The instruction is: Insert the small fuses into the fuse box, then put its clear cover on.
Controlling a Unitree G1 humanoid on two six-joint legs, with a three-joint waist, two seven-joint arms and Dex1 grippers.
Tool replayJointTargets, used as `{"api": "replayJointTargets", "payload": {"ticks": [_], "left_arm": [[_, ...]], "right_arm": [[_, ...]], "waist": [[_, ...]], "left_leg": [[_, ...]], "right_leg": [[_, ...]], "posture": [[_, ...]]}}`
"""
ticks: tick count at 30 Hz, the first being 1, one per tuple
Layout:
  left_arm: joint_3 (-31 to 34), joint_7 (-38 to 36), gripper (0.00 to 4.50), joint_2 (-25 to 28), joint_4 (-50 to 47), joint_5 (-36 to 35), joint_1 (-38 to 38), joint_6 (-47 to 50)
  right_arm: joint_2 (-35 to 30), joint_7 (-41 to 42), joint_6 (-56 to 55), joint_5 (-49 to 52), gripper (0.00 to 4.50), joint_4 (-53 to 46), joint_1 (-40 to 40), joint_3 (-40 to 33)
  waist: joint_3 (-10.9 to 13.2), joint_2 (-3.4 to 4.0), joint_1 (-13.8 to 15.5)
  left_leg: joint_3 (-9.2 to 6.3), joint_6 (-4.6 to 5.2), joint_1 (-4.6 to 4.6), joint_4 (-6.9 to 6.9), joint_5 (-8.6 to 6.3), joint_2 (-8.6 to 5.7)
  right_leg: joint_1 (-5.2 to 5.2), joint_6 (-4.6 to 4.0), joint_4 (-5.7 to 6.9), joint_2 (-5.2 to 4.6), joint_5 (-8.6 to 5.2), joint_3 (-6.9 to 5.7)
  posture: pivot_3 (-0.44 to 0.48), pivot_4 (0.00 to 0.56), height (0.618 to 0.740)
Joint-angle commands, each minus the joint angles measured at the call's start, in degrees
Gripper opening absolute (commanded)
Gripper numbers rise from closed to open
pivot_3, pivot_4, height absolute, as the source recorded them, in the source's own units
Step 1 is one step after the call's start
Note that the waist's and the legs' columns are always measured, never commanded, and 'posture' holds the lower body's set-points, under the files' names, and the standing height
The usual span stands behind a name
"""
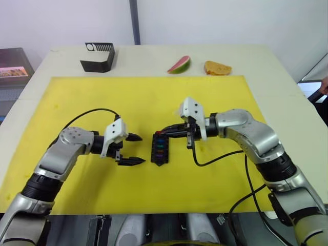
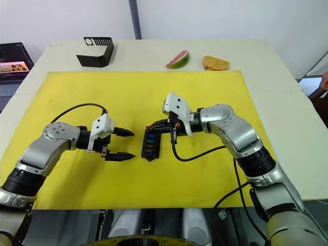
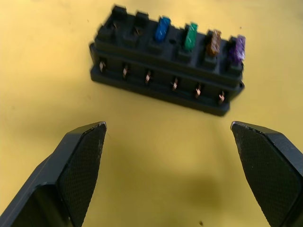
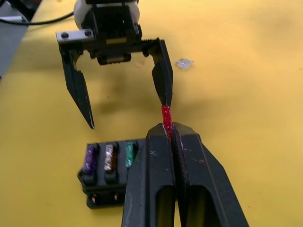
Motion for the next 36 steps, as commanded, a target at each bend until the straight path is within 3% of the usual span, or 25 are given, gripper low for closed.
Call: {"api": "replayJointTargets", "payload": {"ticks": [1,36], "left_arm": [[1.1,0.1,4.42,-0.2,-0.7,0.3,-0.9,-0.9],[1.6,1.2,4.42,-1.0,-2.7,0.1,-2.6,0.7]], "right_arm": [[0.8,1.3,-1.8,-1.3,0.00,0.0,-0.7,-0.4],[4.4,4.9,-5.7,-8.1,0.00,6.8,0.0,0.0]], "waist": [[0.0,0.00,0.0],[0.0,0.00,0.0]], "left_leg": [[0.00,0.00,0.00,-0.01,0.00,0.00],[0.00,-0.20,0.01,-0.01,0.12,0.01]], "right_leg": [[0.00,0.00,0.00,0.00,0.00,0.00],[0.00,0.00,0.03,0.03,0.00,-0.01]], "posture": [[0.000,0.150,0.740],[0.000,0.150,0.740]]}}
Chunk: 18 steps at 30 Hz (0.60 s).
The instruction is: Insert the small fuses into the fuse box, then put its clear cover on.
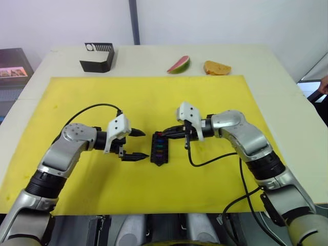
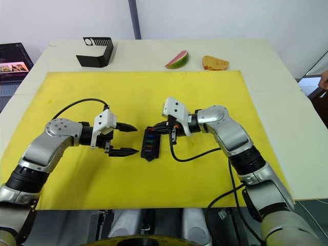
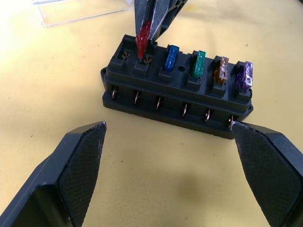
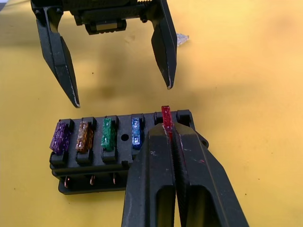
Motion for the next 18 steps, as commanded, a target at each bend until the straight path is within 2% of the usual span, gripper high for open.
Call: {"api": "replayJointTargets", "payload": {"ticks": [1,18], "left_arm": [[1.4,0.2,4.42,0.2,-2.1,-0.3,-0.8,0.0],[1.4,0.8,4.42,0.0,-3.1,-0.7,-0.7,0.9]], "right_arm": [[0.5,0.5,-1.0,-0.3,0.00,-0.8,0.1,-0.5],[1.6,0.8,-0.7,-2.0,0.00,-0.8,0.3,0.3]], "waist": [[0.0,0.00,0.0],[0.0,0.00,0.0]], "left_leg": [[0.00,0.00,0.00,0.00,0.00,0.00],[0.00,-0.01,0.01,0.00,0.01,0.00]], "right_leg": [[0.00,0.00,0.00,0.00,0.00,0.00],[0.00,0.00,0.04,0.01,0.00,0.00]], "posture": [[0.000,0.150,0.740],[0.000,0.150,0.740]]}}
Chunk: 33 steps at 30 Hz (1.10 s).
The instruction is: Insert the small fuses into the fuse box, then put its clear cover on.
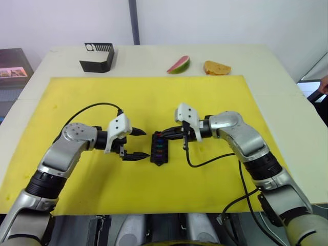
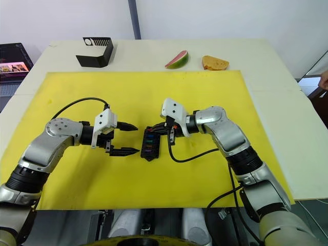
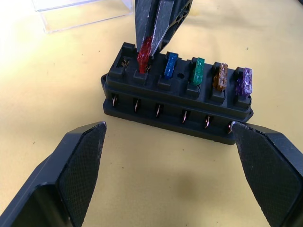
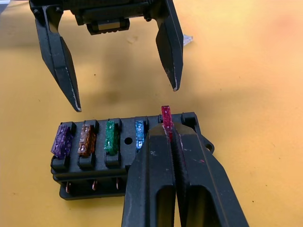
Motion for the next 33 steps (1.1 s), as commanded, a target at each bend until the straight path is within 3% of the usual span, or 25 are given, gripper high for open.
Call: {"api": "replayJointTargets", "payload": {"ticks": [1,33], "left_arm": [[1.4,0.0,4.42,0.1,-1.9,-0.6,-0.6,-0.1],[1.3,1.0,4.42,-0.3,-1.9,0.0,-0.4,-0.6]], "right_arm": [[0.2,0.6,-0.6,-0.3,0.00,-0.9,0.2,0.2],[0.6,1.4,-1.0,-2.9,0.00,1.8,-1.3,0.3]], "waist": [[0.0,0.00,0.0],[0.0,0.00,0.0]], "left_leg": [[0.00,0.00,0.00,0.00,0.00,0.00],[0.00,-0.01,0.08,0.02,0.01,0.00]], "right_leg": [[0.00,0.00,0.00,0.00,0.00,0.00],[0.02,0.00,0.13,0.01,0.00,0.00]], "posture": [[0.000,0.150,0.740],[0.000,0.150,0.740]]}}
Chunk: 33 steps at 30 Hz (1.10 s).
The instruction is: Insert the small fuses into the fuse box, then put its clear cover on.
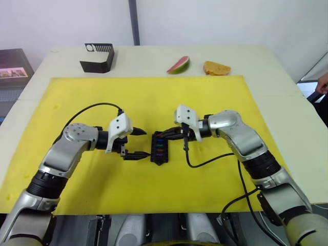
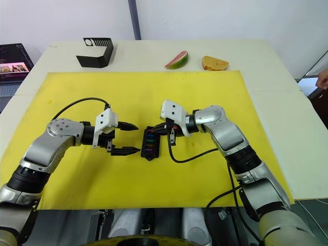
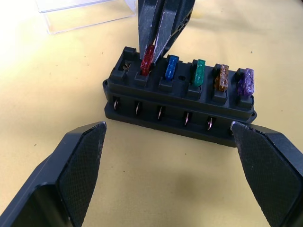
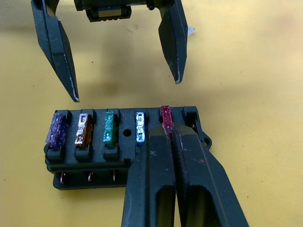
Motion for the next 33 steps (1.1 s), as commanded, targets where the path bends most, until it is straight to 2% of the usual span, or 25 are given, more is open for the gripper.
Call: {"api": "replayJointTargets", "payload": {"ticks": [1,4,5,18,26,33], "left_arm": [[1.3,0.0,4.42,0.4,-1.9,-0.1,-0.4,-0.7],[1.3,0.0,4.50,0.4,-1.9,-0.1,-0.4,-0.6],[1.3,0.0,4.50,0.3,-1.9,-0.1,-0.4,-0.6],[1.4,0.2,4.50,0.4,-1.8,0.0,-0.3,-0.7],[1.4,0.4,4.50,0.0,-1.3,0.2,-0.7,-0.8],[1.4,0.6,4.50,-0.1,-1.2,0.5,-0.7,-0.9]], "right_arm": [[0.4,-0.2,1.3,0.0,0.00,-0.2,-0.5,-0.3],[0.3,-0.1,1.4,0.0,0.88,-0.4,-0.5,-0.3],[0.4,-0.2,1.4,-0.2,1.34,-0.4,-0.6,-0.3],[0.8,0.2,5.6,3.6,1.34,-3.8,-2.8,-3.6],[1.7,-0.5,15.3,8.4,1.34,-5.0,-4.3,-4.7],[0.2,-1.0,9.7,3.8,1.34,-3.3,-2.8,-0.8]], "waist": [[0.0,0.00,0.0],[0.0,0.00,0.0],[0.0,-0.01,0.0],[0.0,0.00,0.0],[0.0,0.00,0.0],[0.0,0.00,0.0]], "left_leg": [[0.00,0.00,0.00,0.00,0.00,0.00],[0.00,0.00,0.00,0.00,0.00,0.00],[0.00,0.00,0.00,0.00,0.00,0.00],[0.00,-0.01,0.00,0.00,0.00,0.00],[0.00,0.00,-0.01,0.00,0.00,0.00],[0.00,-0.01,-0.01,0.00,0.00,0.00]], "right_leg": [[0.00,0.00,0.00,0.00,0.00,0.00],[0.00,0.00,0.00,0.00,0.00,0.00],[-0.01,0.00,0.01,0.00,0.00,0.00],[-0.03,0.00,0.03,0.00,0.00,0.00],[-0.03,0.00,0.03,-0.01,0.00,0.00],[-0.03,0.00,0.03,-0.01,0.00,0.00]], "posture": [[0.000,0.150,0.740],[0.000,0.150,0.740],[0.000,0.150,0.740],[0.000,0.150,0.740],[0.000,0.150,0.740],[0.000,0.150,0.740]]}}
